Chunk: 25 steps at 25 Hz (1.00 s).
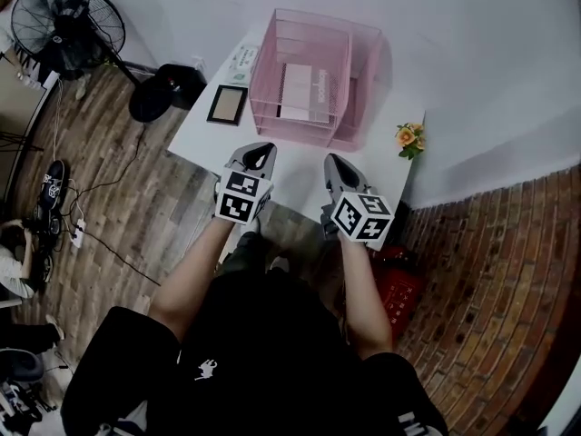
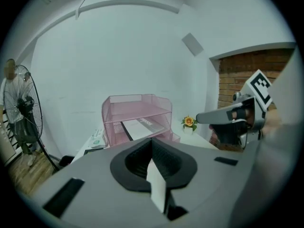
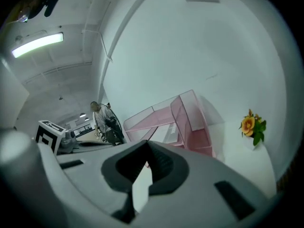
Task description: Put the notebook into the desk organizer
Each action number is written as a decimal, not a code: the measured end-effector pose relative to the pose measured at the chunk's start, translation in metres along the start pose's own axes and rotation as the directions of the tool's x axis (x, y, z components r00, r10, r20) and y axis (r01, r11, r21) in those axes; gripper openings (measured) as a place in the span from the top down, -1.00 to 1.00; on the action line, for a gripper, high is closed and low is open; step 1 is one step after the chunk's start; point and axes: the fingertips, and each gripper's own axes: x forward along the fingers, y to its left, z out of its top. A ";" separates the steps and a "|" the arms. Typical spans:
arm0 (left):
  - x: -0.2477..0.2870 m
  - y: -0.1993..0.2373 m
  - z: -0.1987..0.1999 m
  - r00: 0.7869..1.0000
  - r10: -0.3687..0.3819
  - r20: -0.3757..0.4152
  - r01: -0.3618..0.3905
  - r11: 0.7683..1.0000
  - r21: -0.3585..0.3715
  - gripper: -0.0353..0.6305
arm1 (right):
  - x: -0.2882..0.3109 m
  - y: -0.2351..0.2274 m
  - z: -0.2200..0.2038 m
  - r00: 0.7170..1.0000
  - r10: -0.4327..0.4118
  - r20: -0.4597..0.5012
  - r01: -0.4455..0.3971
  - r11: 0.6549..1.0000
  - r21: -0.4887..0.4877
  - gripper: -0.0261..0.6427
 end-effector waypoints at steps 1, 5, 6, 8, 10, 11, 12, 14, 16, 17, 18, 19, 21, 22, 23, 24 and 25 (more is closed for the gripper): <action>-0.007 -0.004 0.001 1.000 -0.002 0.009 0.002 1.000 0.002 0.89 | -0.006 0.003 0.003 1.000 0.001 0.009 -0.001 1.000 -0.011 0.92; -0.034 -0.011 0.006 0.998 0.022 0.053 -0.024 1.000 0.019 0.89 | -0.030 0.011 0.015 0.999 0.001 0.048 0.001 0.999 -0.043 0.92; -0.040 -0.012 0.006 0.998 0.031 0.060 -0.032 0.999 0.021 0.89 | -0.035 0.013 0.017 0.998 0.004 0.057 -0.001 0.999 -0.047 0.92; -0.050 -0.012 0.006 0.996 0.038 0.075 -0.039 0.999 0.011 0.89 | -0.044 0.017 0.020 0.997 0.008 0.072 -0.005 0.999 -0.053 0.92; -0.061 -0.012 0.010 0.995 0.038 0.095 -0.039 0.999 0.004 0.89 | -0.052 0.022 0.022 0.996 0.008 0.086 -0.002 0.998 -0.061 0.92; -0.067 -0.012 0.013 0.993 0.038 0.108 -0.039 0.999 0.006 0.89 | -0.055 0.026 0.023 0.996 0.008 0.093 -0.002 0.998 -0.064 0.92; -0.073 -0.011 0.015 0.992 0.038 0.123 -0.040 0.999 0.009 0.89 | -0.059 0.030 0.023 0.995 0.009 0.099 -0.002 0.998 -0.065 0.92; -0.083 -0.010 0.020 0.988 0.035 0.148 -0.037 0.999 0.010 0.89 | -0.065 0.041 0.024 0.994 0.014 0.112 -0.006 0.998 -0.070 0.92; -0.093 -0.009 0.024 0.986 0.024 0.167 -0.025 1.000 0.005 0.89 | -0.070 0.053 0.026 0.992 0.017 0.124 -0.007 0.997 -0.080 0.92; -0.098 -0.008 0.025 0.984 0.017 0.175 -0.018 1.000 0.002 0.89 | -0.073 0.059 0.027 0.991 0.015 0.131 -0.004 0.996 -0.085 0.92; -0.104 -0.006 0.026 0.983 0.009 0.181 -0.010 1.000 0.002 0.89 | -0.076 0.064 0.028 0.990 0.011 0.137 0.001 0.996 -0.087 0.92; -0.110 -0.004 0.026 0.982 0.002 0.188 -0.003 1.000 0.003 0.89 | -0.079 0.070 0.028 0.990 0.007 0.144 0.006 0.996 -0.088 0.92; -0.123 0.000 0.027 0.979 -0.013 0.203 0.012 1.000 0.006 0.89 | -0.086 0.081 0.029 0.988 -0.006 0.156 0.019 0.996 -0.088 0.92; -0.130 0.002 0.027 0.978 -0.021 0.210 0.020 1.000 0.007 0.89 | -0.090 0.086 0.029 0.987 -0.014 0.163 0.029 0.995 -0.091 0.92; -0.137 0.005 0.027 0.976 -0.026 0.217 0.025 1.000 0.009 0.89 | -0.094 0.092 0.030 0.985 -0.024 0.171 0.041 0.994 -0.097 0.92; -0.144 0.008 0.026 0.974 -0.029 0.223 0.027 1.000 0.013 0.89 | -0.098 0.096 0.030 0.983 -0.036 0.180 0.055 0.993 -0.104 0.92; -0.150 0.012 0.025 0.973 -0.029 0.229 0.026 1.000 0.016 0.89 | -0.102 0.101 0.031 0.981 -0.049 0.190 0.071 0.992 -0.109 0.92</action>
